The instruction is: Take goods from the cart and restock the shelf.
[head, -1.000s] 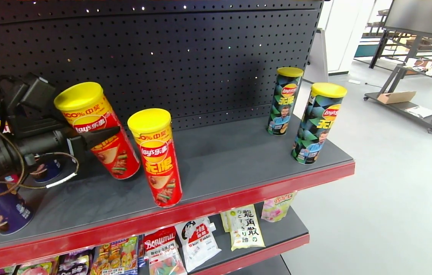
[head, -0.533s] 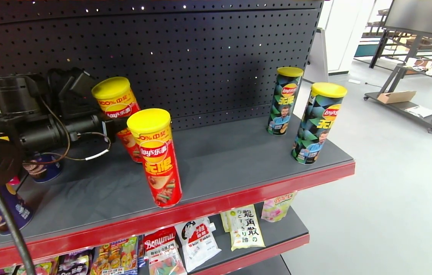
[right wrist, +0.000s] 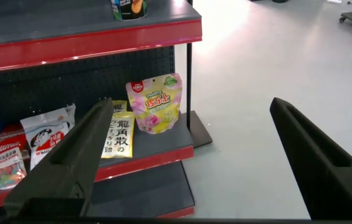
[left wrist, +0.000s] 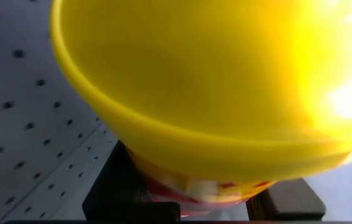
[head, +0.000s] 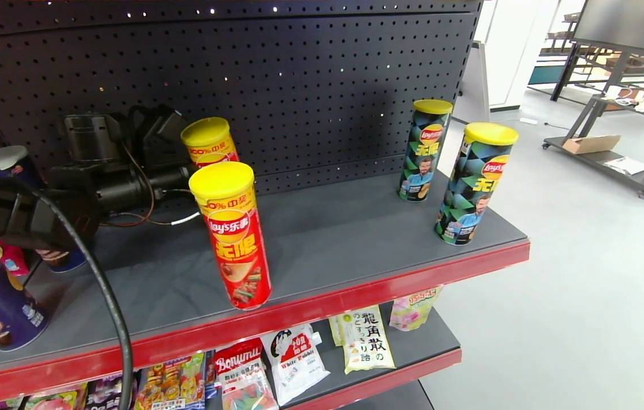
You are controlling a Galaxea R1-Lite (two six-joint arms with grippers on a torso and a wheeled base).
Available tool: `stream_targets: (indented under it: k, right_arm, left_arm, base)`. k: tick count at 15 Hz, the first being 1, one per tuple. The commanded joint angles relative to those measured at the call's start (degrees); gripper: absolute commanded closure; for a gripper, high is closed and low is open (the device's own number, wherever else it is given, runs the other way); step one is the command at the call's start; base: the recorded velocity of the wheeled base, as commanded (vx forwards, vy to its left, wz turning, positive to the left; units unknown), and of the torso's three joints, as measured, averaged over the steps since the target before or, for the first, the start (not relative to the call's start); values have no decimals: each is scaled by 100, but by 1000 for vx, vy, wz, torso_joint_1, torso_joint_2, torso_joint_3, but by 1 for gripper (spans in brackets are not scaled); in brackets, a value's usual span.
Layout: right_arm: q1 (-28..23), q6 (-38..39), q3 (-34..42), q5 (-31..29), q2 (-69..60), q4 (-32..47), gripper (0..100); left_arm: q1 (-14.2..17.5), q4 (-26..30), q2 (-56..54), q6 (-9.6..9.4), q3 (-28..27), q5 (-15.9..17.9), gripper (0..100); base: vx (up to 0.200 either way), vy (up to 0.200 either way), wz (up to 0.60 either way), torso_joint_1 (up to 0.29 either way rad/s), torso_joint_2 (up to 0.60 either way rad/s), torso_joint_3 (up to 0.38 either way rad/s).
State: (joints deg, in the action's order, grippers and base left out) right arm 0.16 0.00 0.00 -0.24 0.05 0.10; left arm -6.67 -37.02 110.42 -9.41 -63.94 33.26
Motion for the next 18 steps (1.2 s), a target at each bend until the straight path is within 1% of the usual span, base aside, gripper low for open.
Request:
stream_targets:
  k: [1,5,8,12,14,15,18]
  right_arm:
    - [2,0,0,-2,-5,-1,0]
    - [2,0,0,-2,-5,-1,0]
    - [2,0,0,-2,-5,-1,0]
    - [2,0,0,-2,-5,-1,0]
    - [2,0,0,-2,-5,-1,0]
    - [2,0,0,-2,-5,-1,0]
    - [2,0,0,-2,-5,-1,0]
  left_arm:
    - [-28,2,173,-8,-101,-3,100]
    - [-63,20,410,-17,-505,-47,100]
    - [-63,266,454,-17,-690,-56,100]
    - [-63,301,463,-34,-655,-47,100]
    - [-63,336,463,-78,-620,-74,100]
    - [-63,415,463,-114,-620,-144,100]
    - [-63,582,463,-245,-637,-153,100]
  base:
    - [0,0,0,0,0,0]
    - [0,0,0,0,0,0]
    - [0,0,0,0,0,0]
    - [0,0,0,0,0,0]
    - [0,0,0,0,0,0]
    - [0,0,0,0,0,0]
    - [0,0,0,0,0,0]
